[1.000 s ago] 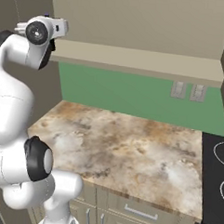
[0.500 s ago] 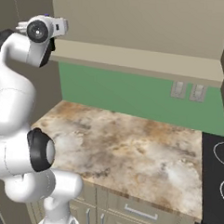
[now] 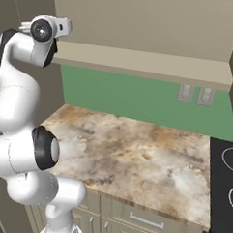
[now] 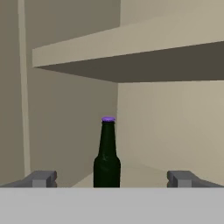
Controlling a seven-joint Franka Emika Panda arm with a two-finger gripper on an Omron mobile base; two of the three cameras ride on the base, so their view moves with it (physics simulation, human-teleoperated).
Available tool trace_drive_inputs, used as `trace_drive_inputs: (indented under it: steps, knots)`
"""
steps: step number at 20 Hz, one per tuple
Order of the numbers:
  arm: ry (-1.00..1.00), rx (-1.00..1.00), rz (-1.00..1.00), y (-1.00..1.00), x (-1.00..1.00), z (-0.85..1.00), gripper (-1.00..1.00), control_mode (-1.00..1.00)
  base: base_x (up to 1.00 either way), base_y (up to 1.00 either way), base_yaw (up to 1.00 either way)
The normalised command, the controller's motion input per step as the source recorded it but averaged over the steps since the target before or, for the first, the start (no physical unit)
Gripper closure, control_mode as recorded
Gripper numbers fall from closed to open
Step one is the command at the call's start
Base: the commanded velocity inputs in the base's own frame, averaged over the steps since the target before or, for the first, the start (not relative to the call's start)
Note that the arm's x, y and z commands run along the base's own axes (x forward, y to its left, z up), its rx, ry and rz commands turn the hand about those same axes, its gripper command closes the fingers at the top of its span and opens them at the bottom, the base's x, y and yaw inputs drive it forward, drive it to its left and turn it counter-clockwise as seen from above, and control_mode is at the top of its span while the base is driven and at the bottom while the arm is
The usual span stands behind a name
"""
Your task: Get the candle and the beer from the cabinet and move them to the dining counter.
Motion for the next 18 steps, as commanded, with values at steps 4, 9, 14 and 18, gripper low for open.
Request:
trace_drive_inputs:
  steps: [4, 9, 14, 18]
  knots:
    - [0.04, 0.00, 0.00, 0.11, 0.23, 0.00, -1.00, -1.00, 0.00, 0.00, 0.00]
    - [0.01, 0.00, 0.00, 0.12, 0.22, 0.00, -1.00, -1.00, 0.00, 0.00, 0.00]
    - [0.00, 0.00, 0.00, 0.13, 0.24, 0.00, -1.00, -1.00, 0.00, 0.00, 0.00]
    - [0.00, 0.00, 0.00, 0.12, 0.28, 0.00, -1.00, -1.00, 0.00, 0.00, 0.00]
